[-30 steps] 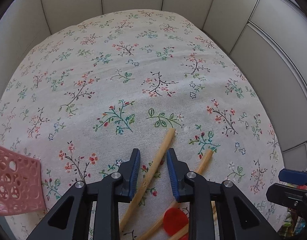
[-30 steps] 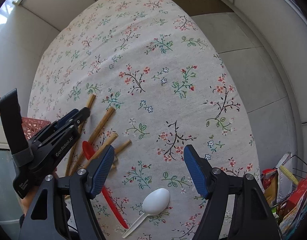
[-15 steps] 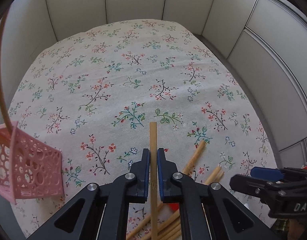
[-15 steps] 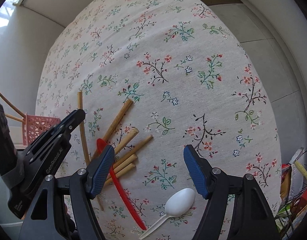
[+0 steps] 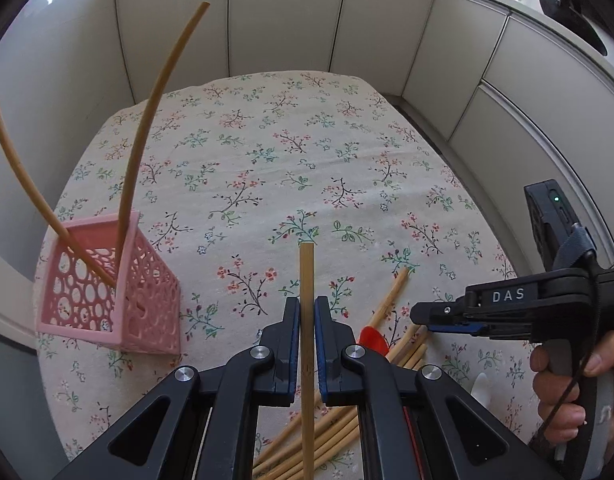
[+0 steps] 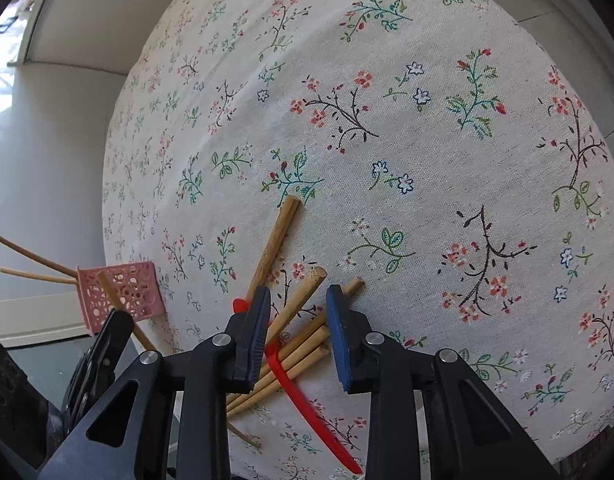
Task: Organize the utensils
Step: 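Grasp a chopstick with the right tool while the left tool lifts its chopstick, then carry both held chopsticks upright over the pink basket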
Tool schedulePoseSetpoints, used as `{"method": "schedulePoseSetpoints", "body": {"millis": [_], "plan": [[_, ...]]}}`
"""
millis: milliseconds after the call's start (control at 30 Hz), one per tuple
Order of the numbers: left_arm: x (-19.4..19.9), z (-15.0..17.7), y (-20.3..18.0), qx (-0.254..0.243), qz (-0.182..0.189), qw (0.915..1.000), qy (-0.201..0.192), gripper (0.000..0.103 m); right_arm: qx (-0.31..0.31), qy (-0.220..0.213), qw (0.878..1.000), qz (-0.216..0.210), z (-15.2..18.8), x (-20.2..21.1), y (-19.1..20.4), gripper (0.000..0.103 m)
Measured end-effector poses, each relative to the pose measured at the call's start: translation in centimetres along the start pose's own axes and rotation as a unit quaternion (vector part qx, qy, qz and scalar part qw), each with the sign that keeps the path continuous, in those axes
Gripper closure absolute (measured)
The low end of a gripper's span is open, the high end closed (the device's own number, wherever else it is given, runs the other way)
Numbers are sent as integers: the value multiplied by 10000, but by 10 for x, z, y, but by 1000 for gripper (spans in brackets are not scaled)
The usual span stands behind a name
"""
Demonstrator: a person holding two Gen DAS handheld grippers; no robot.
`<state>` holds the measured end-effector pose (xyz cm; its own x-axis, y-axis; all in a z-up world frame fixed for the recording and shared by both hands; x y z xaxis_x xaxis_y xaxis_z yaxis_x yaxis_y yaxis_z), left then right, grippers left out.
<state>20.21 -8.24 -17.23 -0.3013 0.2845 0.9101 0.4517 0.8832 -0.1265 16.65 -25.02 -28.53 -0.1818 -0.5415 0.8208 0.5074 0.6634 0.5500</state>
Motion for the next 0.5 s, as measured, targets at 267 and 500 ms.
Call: {"method": "schedulePoseSetpoints", "body": {"millis": [267,500], "plan": [[5,3,1,-22,-50,10000,-58,96,-181,65,9997,-159,-4,-14,0,87],[14,7,3,8,-136,9998,-175,96,-258,74,9985,-479,-4,-10,-7,89]]}}
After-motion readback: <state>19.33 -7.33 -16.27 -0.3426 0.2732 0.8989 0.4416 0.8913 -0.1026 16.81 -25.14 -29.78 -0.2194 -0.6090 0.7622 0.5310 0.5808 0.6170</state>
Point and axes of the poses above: each gripper's, at about its wrist camera, not at the fingertips, and x roughly against the way its jaws point, y to its left, z to its underside, the point moved 4 cm from there along -x, roughly the way its jaws point, and after that the axes turned 8 degrees about y, right-handed, at the moved point
